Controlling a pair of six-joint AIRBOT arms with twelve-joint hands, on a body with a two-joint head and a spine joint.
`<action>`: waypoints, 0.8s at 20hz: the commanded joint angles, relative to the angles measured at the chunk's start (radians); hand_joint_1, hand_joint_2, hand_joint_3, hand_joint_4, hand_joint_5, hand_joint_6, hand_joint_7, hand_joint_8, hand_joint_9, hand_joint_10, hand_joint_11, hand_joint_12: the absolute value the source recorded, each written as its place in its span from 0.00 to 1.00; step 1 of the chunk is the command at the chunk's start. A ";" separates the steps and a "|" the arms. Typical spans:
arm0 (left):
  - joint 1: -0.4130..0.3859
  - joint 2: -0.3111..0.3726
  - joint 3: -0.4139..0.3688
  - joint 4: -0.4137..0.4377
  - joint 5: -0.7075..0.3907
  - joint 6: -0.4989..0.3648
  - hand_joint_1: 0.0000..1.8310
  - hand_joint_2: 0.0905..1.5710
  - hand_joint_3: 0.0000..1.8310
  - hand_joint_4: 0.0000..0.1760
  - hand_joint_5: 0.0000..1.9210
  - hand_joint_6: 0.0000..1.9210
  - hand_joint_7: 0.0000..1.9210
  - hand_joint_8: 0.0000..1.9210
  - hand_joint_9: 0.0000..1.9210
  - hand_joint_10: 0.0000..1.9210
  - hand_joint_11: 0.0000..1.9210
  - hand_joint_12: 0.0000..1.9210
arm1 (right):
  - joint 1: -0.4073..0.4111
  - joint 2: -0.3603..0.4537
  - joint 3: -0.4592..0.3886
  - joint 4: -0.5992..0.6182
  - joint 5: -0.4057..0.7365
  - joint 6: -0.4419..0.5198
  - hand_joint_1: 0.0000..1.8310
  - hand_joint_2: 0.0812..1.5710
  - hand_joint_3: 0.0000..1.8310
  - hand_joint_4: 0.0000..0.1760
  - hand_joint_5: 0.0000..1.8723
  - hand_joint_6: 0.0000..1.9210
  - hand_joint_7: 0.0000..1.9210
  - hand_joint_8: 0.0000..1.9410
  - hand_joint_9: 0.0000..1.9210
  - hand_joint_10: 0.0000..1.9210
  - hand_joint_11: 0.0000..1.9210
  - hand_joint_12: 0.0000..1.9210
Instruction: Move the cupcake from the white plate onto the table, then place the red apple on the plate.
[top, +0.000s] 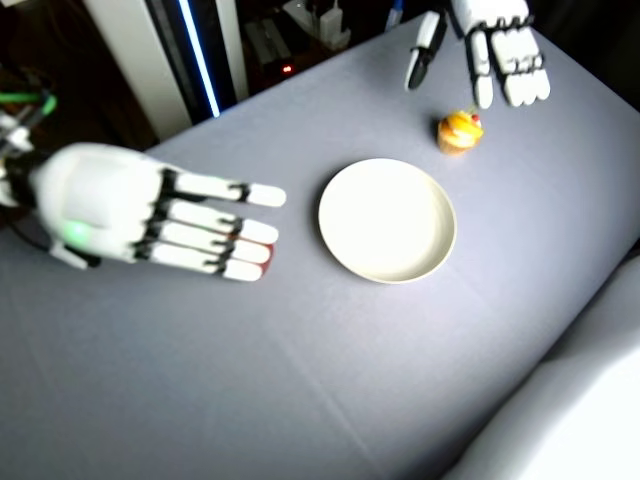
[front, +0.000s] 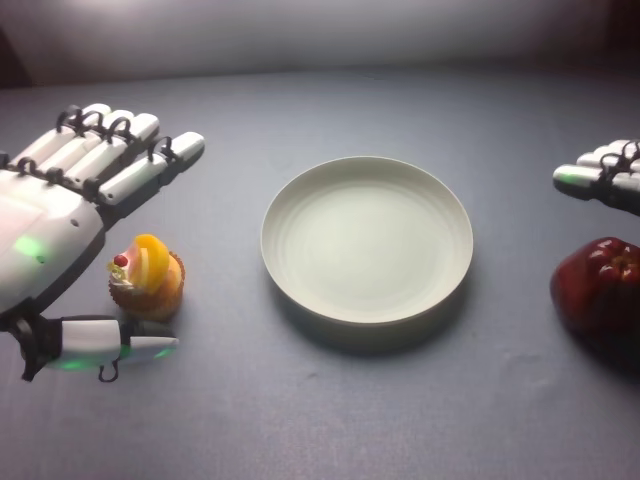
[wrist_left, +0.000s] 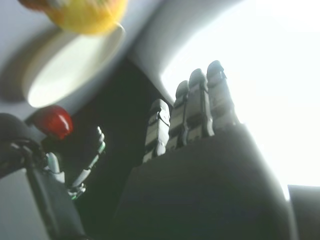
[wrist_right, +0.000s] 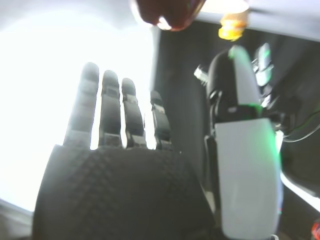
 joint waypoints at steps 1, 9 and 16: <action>-0.005 0.010 -0.002 0.024 -0.150 0.000 0.43 0.48 0.00 1.00 0.00 0.00 0.00 0.00 0.00 0.00 0.00 0.00 | 0.016 0.001 0.013 0.025 0.042 0.015 0.56 0.56 0.00 0.88 0.03 0.00 0.07 0.01 0.08 0.01 0.07 0.02; 0.025 0.008 -0.013 0.033 -0.203 -0.047 0.45 0.49 0.00 1.00 0.00 0.00 0.00 0.00 0.00 0.00 0.00 0.00 | 0.144 -0.074 0.101 -0.118 -0.194 0.036 0.55 0.50 0.00 0.75 0.03 0.00 0.15 0.00 0.18 0.00 0.14 0.20; 0.036 0.002 -0.012 0.017 -0.197 -0.050 0.45 0.50 0.00 0.97 0.00 0.00 0.00 0.00 0.00 0.00 0.00 0.00 | 0.178 -0.100 0.122 -0.148 -0.227 0.038 0.75 0.64 0.00 0.00 0.56 0.36 0.62 0.27 0.56 0.48 0.44 0.66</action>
